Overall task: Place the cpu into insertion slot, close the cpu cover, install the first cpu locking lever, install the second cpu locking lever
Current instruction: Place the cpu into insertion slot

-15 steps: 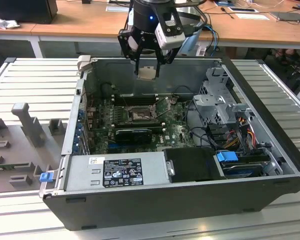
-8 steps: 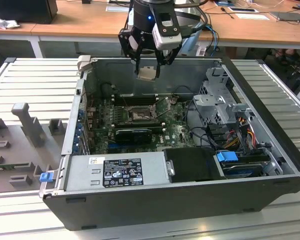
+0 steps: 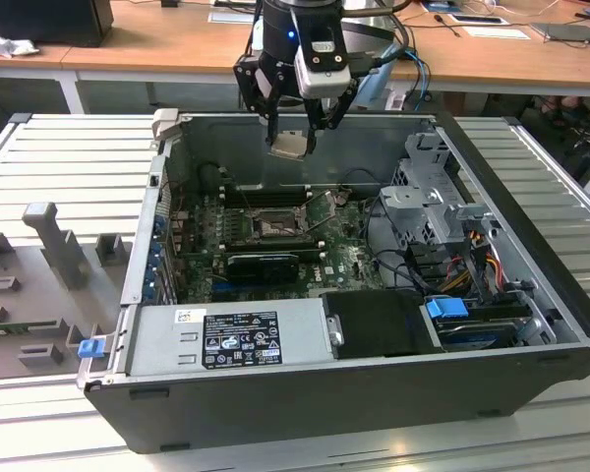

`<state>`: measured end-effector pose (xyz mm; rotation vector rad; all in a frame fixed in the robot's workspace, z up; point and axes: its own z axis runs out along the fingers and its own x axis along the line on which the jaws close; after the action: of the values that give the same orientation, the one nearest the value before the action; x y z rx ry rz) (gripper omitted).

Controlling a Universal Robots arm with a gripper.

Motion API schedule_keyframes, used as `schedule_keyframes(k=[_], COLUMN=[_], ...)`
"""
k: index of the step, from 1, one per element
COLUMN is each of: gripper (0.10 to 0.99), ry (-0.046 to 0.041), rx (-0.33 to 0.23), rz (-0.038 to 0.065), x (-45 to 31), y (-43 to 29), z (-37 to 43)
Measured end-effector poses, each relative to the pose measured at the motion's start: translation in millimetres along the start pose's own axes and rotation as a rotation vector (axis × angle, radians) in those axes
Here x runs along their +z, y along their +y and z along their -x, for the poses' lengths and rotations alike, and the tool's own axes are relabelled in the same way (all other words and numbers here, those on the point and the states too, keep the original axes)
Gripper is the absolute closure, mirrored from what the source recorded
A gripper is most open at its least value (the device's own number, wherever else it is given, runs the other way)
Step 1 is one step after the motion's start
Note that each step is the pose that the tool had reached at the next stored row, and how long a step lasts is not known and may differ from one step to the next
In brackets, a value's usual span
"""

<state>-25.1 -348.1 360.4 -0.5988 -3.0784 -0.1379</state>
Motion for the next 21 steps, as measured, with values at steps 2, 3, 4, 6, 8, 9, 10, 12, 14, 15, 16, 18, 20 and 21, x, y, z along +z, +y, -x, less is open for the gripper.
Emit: schedule_keyframes(k=[2,3,4,6,8,9,10,12,14,15,16,18,20,21], gripper=[0.557,0.557,0.557,0.557,0.557,0.557,0.557,0.557,0.557,0.557,0.557,0.557,0.557,0.557], ry=[-0.0015,-0.0021,-0.0029,-0.0055,-0.0071,-0.0085,-0.0107,-0.0123,-0.0148,-0.0164,-0.0173,-0.0195,-0.0222,-0.0243], rx=[0.017,0.025,0.033,0.063,0.082,0.098,0.124,0.143,0.171,0.190,0.200,0.226,0.257,0.281], rz=[0.000,0.000,0.001,0.001,0.002,0.002,0.002,0.003,0.003,0.004,0.004,0.004,0.005,0.005], x=[0.0,0.0,0.0,0.1,0.1,0.2,0.2,0.3,0.3,0.4,0.4,0.5,0.6,0.7], y=[0.0,0.0,0.0,0.1,0.1,0.1,0.1,0.1,0.1,0.1,0.1,0.1,0.1,0.1], z=[0.0,0.0,0.0,0.0,0.0,0.0,0.0,0.0,0.0,0.0,0.0,0.0,0.0,0.0])
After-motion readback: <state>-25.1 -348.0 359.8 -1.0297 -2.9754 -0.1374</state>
